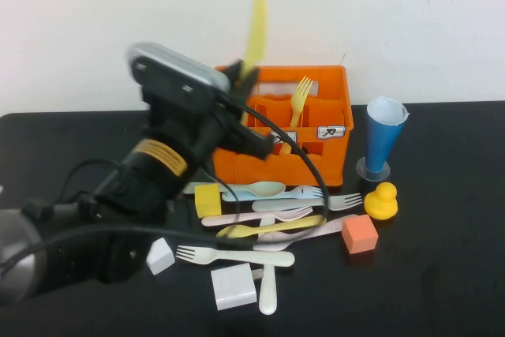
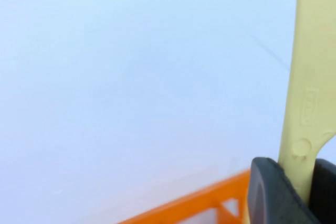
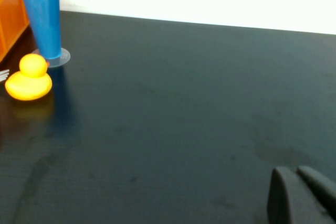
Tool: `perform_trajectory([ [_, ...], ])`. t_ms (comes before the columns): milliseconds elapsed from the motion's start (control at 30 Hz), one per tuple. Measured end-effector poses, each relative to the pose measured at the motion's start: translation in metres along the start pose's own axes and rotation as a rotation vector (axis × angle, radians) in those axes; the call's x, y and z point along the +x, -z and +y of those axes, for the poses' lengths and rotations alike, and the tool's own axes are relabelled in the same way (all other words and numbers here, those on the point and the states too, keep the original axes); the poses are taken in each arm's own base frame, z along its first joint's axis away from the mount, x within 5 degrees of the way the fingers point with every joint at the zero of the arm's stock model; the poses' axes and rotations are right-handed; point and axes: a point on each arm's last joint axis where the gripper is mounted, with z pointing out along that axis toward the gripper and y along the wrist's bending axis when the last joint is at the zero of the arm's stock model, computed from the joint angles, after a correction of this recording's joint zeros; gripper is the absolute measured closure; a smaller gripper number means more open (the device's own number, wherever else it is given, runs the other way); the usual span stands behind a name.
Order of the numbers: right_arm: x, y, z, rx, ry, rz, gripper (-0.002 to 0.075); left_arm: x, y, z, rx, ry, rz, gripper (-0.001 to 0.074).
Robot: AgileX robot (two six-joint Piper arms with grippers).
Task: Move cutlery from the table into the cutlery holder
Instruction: Place the knife on the box
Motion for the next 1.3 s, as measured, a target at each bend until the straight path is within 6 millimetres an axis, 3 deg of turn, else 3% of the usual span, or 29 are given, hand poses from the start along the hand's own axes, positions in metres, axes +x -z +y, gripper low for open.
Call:
perform_trajectory([
  [367,0.0,0.0,0.0,0.0,0.0,0.0,0.0729,0.007,-0.002,0.043,-0.15,0.16,-0.054,0.0631],
  [567,0.0,0.0,0.0,0.0,0.0,0.0,0.0729,0.028,-0.018,0.048,-0.143,0.205,-0.021,0.0631],
  [767,0.0,0.0,0.0,0.0,0.0,0.0,0.0729,0.029,-0.037,0.047,-0.097,0.193,-0.038,0.0631],
  [867,0.0,0.0,0.0,0.0,0.0,0.0,0.0729,0.023,-0.047,0.035,-0.028,0.18,-0.058,0.0631],
  [1067,0.0,0.0,0.0,0.0,0.0,0.0,0.0729,0.016,-0.072,-0.007,0.135,0.163,-0.09,0.0631],
  [1300,0.0,0.0,0.0,0.0,0.0,0.0,0.0729,0.036,-0.103,-0.034,0.206,0.22,-0.032,0.0631],
])
